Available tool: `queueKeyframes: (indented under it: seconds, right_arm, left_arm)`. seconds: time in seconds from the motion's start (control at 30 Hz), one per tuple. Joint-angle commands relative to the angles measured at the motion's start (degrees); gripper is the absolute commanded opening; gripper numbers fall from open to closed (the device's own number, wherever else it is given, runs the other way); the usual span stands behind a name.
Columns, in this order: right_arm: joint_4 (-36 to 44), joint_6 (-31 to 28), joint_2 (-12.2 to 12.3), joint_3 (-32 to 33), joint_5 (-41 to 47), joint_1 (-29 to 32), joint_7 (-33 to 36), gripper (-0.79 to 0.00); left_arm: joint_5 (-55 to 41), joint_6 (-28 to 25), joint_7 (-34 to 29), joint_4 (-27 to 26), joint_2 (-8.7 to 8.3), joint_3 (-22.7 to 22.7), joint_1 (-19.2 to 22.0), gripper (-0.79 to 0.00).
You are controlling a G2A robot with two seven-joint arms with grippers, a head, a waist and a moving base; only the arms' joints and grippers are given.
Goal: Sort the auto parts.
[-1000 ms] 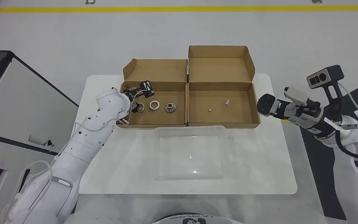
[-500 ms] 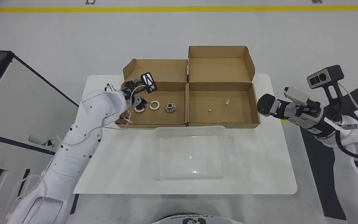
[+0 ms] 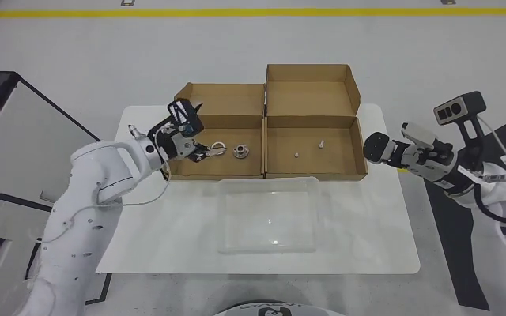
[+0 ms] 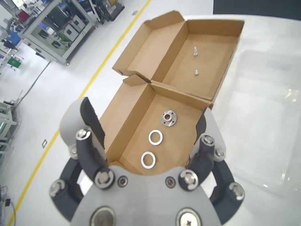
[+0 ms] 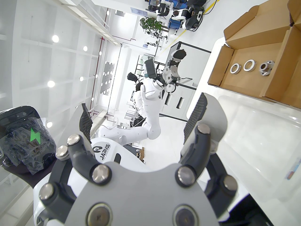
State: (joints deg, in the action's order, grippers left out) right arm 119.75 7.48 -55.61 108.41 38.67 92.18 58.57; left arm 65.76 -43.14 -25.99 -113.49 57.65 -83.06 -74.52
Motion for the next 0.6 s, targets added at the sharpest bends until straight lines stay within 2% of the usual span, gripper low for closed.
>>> queueKeyframes:
  seconds: [0.0,0.17,0.47,0.57]
  right_arm:
    - [0.00,0.00,0.00,0.00,0.00,0.00,0.00,0.000]
    - [0.00,0.00,0.00,0.00,0.00,0.00,0.00,0.000]
    - [0.00,0.00,0.00,0.00,0.00,0.00,0.00,0.000]
    - [0.00,0.00,0.00,0.00,0.00,0.00,0.00,-0.001]
  left_arm:
    - [-3.11,-1.15,2.07,-1.77,-0.26,-2.66,-2.30,0.000]
    - [-9.46,-4.65,4.36,-4.96,-0.95,-9.00,-7.24,0.000]
    - [-16.60,-11.51,8.90,-6.40,-1.87,-19.01,-13.05,0.000]
    - [-16.66,-11.58,8.95,-6.40,-1.87,-19.08,-13.08,0.000]
